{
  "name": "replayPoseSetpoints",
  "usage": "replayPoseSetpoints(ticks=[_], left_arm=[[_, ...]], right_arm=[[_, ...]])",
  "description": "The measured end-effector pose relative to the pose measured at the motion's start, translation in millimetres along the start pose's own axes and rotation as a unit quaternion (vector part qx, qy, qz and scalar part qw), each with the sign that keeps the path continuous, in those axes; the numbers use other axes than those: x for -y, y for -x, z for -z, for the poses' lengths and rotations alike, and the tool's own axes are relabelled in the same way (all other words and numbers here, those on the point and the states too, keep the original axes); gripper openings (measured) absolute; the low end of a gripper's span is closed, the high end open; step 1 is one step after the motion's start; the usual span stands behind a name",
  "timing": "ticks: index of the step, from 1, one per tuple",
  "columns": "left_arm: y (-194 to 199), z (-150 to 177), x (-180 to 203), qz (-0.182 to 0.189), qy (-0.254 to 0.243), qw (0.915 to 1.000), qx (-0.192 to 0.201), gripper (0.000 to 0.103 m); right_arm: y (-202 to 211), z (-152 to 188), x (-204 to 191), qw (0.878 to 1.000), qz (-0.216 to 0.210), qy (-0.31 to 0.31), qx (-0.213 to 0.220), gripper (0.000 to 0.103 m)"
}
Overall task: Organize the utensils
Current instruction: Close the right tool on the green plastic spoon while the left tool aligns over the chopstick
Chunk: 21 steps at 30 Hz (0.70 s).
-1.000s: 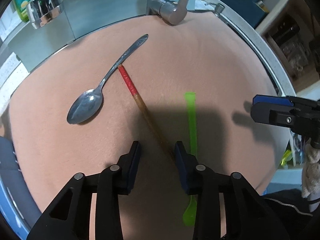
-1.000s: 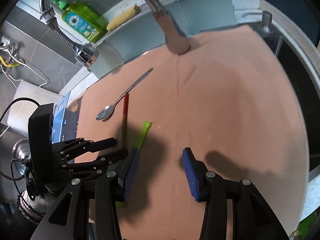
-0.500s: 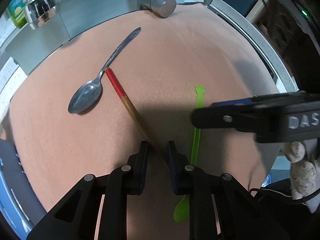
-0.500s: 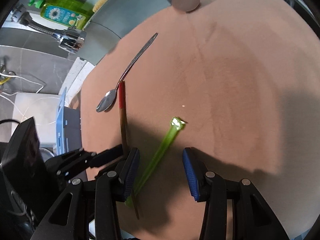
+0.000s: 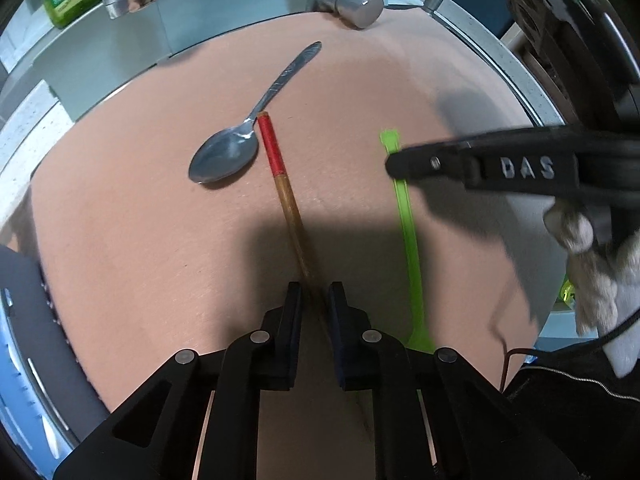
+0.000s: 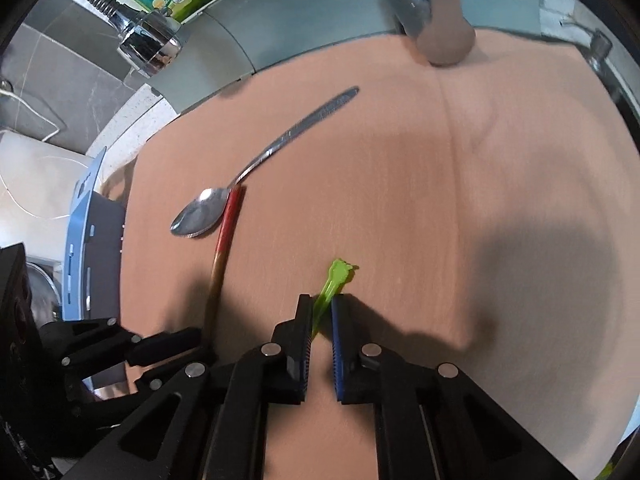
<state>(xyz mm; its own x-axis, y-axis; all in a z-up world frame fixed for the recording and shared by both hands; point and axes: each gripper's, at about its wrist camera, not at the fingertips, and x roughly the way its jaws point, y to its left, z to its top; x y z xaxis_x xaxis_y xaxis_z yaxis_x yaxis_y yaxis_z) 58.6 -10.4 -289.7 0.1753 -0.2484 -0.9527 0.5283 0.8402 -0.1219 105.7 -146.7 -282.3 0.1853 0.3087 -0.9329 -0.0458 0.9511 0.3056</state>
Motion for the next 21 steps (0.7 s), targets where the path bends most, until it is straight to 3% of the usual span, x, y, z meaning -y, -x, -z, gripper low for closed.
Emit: replayPoseSetpoints(ticks=[4,7,14,21], left_arm=[[2,0,2,-0.01,0.002,0.9999,0.007,0.012],[2,2,-1,-0.001,0.016,0.9998,0.008,0.012],[-5,0,2,0.005,0.023,0.9997,0.009,0.013],[-12,-12,5,0.012,0.026,0.9994,0.016,0.013]], right_arm=[[2,-5,-3,1.0,0.011,0.013,0.007,0.009],[3,0,3,1.0,-0.013,-0.012,-0.01,0.019],[-2,25,15,0.994,-0.077,-0.071,-0.043,0.019],[-4,22,1,0.997,-0.048,-0.049,-0.033,0.019]])
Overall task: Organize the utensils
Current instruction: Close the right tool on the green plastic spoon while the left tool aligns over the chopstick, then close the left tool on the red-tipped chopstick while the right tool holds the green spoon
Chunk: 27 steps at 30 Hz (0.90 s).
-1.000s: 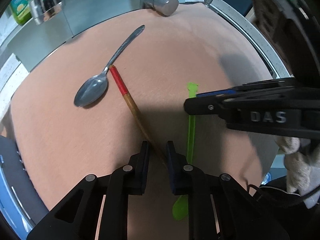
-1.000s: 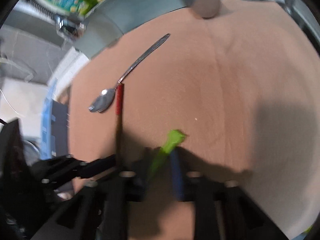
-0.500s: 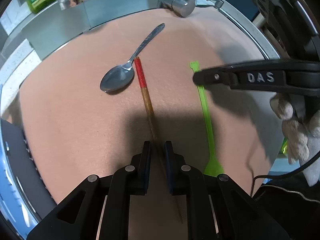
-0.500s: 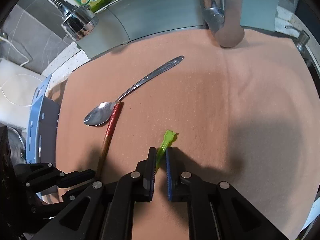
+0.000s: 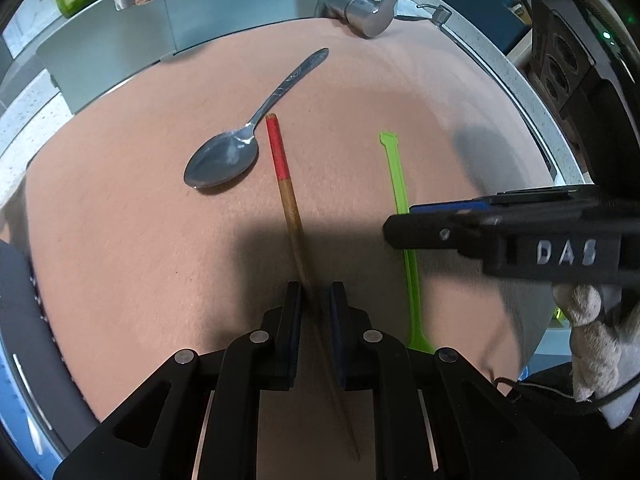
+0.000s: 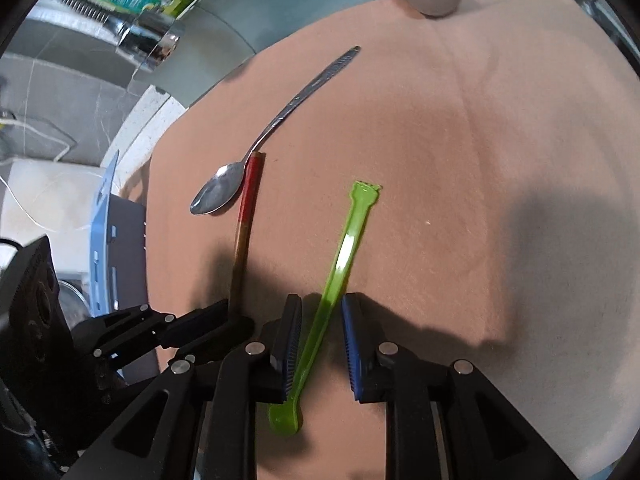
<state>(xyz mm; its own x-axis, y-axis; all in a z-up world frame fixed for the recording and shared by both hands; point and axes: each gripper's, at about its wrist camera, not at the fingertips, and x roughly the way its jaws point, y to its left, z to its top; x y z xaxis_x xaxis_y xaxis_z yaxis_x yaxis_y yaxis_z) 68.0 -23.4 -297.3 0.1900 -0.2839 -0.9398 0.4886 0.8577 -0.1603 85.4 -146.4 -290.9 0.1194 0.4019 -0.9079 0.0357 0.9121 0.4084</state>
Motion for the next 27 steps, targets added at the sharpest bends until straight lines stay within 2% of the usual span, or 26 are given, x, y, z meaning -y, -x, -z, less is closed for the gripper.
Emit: replayPoseSetpoints(ticks=[4,12,21,27], left_arm=[[-1,0,1,0.001,0.0,1.0,0.005,0.012],[-3,3,2,0.002,0.013,0.9998,0.015,0.009],[6,12,-7,0.0,0.031,0.9992,0.025,0.007],[17,21,-9,0.01,0.046,0.9981,0.04,0.007]], right_arm=[[-3,0,-6,1.0,0.02,0.02,0.011,0.012],[0,-1,7,1.0,-0.007,0.0,0.007,0.006],[5,4,21,0.999,-0.038,-0.026,0.002,0.006],[9,5,21,0.999,-0.045,-0.03,0.006,0.006]])
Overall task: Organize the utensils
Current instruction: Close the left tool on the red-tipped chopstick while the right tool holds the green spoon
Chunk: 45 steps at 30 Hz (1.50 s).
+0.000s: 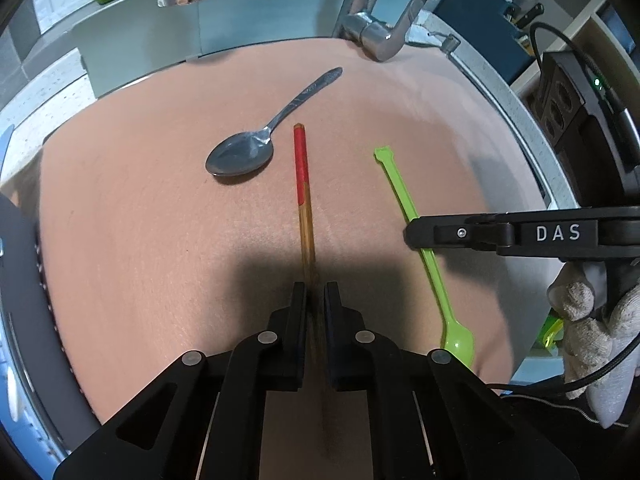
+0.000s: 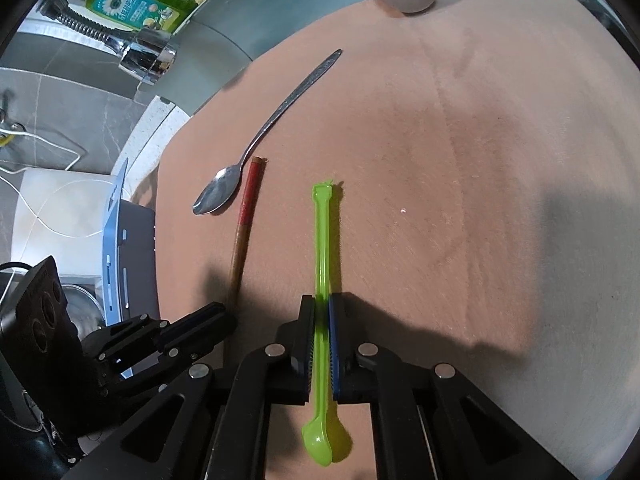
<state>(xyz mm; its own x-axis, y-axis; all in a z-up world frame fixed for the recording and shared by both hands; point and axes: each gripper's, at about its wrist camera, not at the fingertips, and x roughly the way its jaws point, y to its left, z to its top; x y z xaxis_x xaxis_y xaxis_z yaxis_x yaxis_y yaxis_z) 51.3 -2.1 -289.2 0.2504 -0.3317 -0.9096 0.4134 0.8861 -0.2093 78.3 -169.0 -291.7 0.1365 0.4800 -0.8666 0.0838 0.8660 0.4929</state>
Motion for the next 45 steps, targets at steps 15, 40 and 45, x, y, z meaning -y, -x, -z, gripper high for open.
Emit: replayPoseSetpoints(ticks=[15,40,45], left_arm=[[7,-2,0,0.018,0.04,0.999,0.013,0.007],[-12,-11,5,-0.032,-0.004,0.9992,-0.023,0.005],[-1,-9,8,-0.02,-0.002,0.9997,-0.013,0.005]], right_arm=[[21,-4,-1,1.0,-0.007,0.006,0.022,0.006],[25,2,12,0.999,-0.02,-0.001,0.027,0.006],[30,1,15,0.999,-0.017,-0.005,0.031,0.006]])
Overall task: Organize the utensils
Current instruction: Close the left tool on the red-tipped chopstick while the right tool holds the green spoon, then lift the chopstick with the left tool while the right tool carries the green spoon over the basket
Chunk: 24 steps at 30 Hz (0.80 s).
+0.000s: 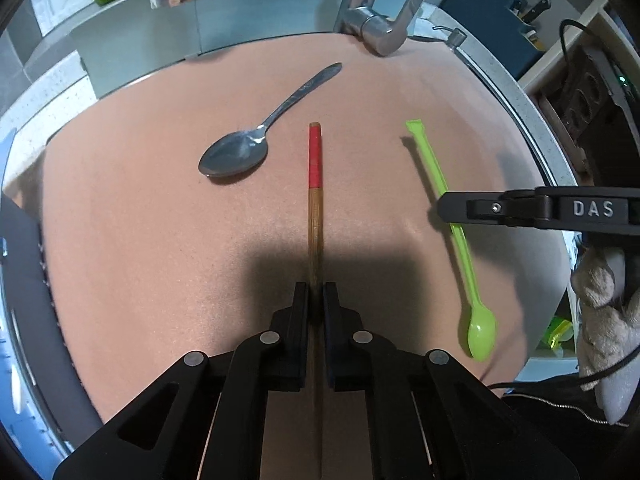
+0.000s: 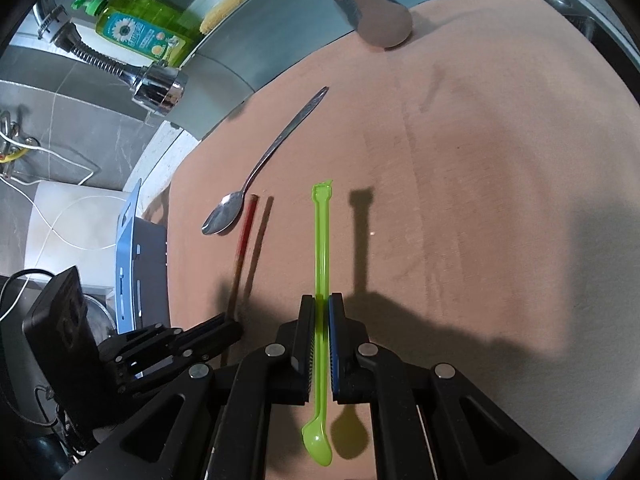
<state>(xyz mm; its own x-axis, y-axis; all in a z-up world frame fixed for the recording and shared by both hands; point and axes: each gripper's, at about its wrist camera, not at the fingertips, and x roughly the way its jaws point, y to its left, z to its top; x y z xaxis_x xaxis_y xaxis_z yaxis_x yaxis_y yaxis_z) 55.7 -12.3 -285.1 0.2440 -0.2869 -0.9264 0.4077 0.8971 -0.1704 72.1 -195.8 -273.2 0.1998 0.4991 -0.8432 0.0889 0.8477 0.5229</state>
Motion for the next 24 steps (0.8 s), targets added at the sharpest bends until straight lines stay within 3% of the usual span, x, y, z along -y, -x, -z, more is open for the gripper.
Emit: replayPoseSetpoints(ticks=[9,18,24], left_arm=[[35,1,-12,0.012,0.019,0.999,0.039,0.005],[93,29,-81,-0.023,0.071,0.9933,0.088,0.005],[122,50,-139,-0.059,0.119,0.9861,0.101,0.005]], right_arm=[[5,1,-29,1.0,-0.019,0.017,0.001,0.006],[-9,3,-118,0.995,-0.06,0.081,-0.008,0.006],[-33,3,-189,0.988,-0.089,0.122,-0.02,0.006]])
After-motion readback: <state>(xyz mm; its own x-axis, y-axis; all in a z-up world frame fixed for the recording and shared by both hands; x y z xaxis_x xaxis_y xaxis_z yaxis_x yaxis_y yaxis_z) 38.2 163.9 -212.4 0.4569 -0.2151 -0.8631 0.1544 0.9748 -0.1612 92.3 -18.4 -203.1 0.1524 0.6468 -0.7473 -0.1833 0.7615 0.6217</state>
